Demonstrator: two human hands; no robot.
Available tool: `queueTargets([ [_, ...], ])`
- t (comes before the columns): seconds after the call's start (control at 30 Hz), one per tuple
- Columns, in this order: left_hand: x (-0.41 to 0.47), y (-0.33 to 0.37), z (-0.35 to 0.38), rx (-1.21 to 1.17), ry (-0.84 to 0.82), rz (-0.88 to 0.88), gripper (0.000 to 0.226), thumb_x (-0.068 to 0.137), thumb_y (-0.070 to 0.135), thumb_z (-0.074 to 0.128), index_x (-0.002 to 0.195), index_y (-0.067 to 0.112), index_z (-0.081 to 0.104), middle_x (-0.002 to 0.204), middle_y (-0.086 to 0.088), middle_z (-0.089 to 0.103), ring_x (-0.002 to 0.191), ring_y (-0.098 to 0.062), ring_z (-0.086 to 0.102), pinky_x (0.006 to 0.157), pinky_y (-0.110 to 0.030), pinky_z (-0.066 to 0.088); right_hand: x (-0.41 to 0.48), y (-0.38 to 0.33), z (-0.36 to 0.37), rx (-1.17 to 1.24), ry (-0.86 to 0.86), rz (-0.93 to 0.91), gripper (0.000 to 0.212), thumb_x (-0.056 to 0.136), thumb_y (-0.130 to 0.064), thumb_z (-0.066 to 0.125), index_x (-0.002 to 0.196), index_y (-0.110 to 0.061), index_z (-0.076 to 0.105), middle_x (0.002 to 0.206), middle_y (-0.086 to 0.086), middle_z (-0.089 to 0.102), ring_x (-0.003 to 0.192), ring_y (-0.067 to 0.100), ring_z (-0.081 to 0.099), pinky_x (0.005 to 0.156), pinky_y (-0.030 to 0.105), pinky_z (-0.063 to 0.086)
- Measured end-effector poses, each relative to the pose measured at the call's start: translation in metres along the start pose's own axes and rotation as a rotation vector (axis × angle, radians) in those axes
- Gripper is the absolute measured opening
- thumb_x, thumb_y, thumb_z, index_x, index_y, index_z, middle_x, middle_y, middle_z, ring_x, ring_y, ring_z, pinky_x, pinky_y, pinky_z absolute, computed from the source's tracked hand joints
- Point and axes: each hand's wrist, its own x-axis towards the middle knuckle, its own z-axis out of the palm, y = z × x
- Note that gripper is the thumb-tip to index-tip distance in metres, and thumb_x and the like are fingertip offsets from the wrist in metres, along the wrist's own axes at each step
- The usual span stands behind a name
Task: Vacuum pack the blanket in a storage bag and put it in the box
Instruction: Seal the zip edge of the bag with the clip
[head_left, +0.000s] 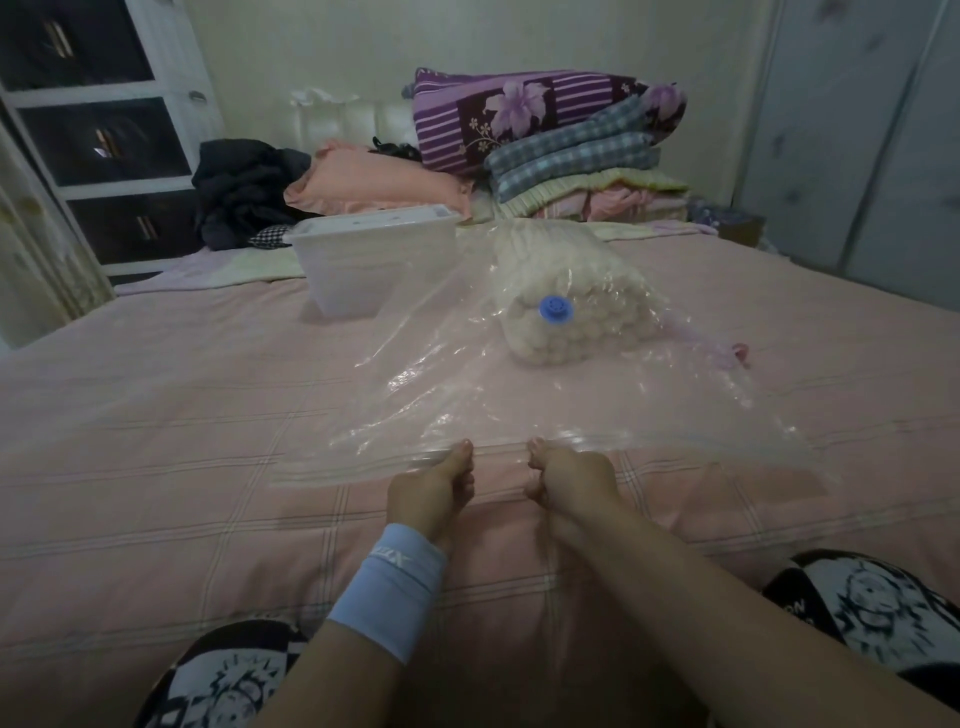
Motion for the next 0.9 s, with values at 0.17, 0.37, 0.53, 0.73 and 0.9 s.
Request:
queueTargets([
  [0.17,0.006,-0.006,0.001,-0.042,0.028,-0.005,0.009,0.086,0.002,0.069,0.077,0.003,0.066,0.058,-0.003,0.058,0.044,-0.010,0.051,0.043,-0.018,0.045,0.008,-0.009,-0.016,0.008,0.026,-0.019,0.016,0.090,-0.006,0.072,0.075,-0.006,0.067,0.069,0.004,0.060,0.032,0.005,0.043,0.042,0.022,0.041],
  [0.37,0.010,-0.012,0.021,-0.118,-0.122,-0.021,0.005,0.088,0.012,0.068,0.087,0.014,0.064,0.072,-0.004,0.055,0.061,-0.014,0.055,0.055,-0.025,0.050,0.003,-0.007,-0.022,0.004,-0.033,-0.071,0.018,0.091,-0.015,0.073,0.083,0.000,0.068,0.056,0.002,0.058,0.032,0.009,0.043,0.046,0.025,0.044],
  [0.53,-0.001,-0.037,0.052,0.102,-0.153,0.008,0.036,0.073,0.021,0.083,0.091,-0.009,0.071,0.072,-0.015,0.059,0.063,-0.021,0.054,0.063,-0.032,0.047,-0.005,-0.010,-0.024,-0.005,-0.075,-0.061,0.020,0.090,-0.012,0.073,0.078,0.004,0.069,0.042,0.001,0.055,0.035,0.012,0.047,0.039,0.021,0.042],
  [0.73,0.004,-0.041,0.062,0.065,-0.062,-0.012,0.010,0.077,0.010,0.079,0.079,0.001,0.074,0.069,-0.012,0.064,0.056,-0.016,0.054,0.058,-0.029,0.048,0.009,-0.013,-0.026,-0.022,-0.035,-0.056,0.019,0.090,-0.009,0.072,0.073,-0.004,0.067,0.068,0.008,0.065,0.036,0.008,0.049,0.047,0.026,0.047],
  [0.9,0.011,-0.043,0.055,0.084,-0.027,-0.013,0.008,0.078,0.008,0.079,0.073,0.006,0.073,0.062,-0.004,0.065,0.052,-0.012,0.055,0.055,-0.025,0.047,0.021,-0.018,-0.041,-0.007,0.033,-0.029,0.014,0.091,-0.010,0.072,0.080,-0.003,0.065,0.073,0.008,0.063,0.037,0.009,0.049,0.055,0.030,0.048],
])
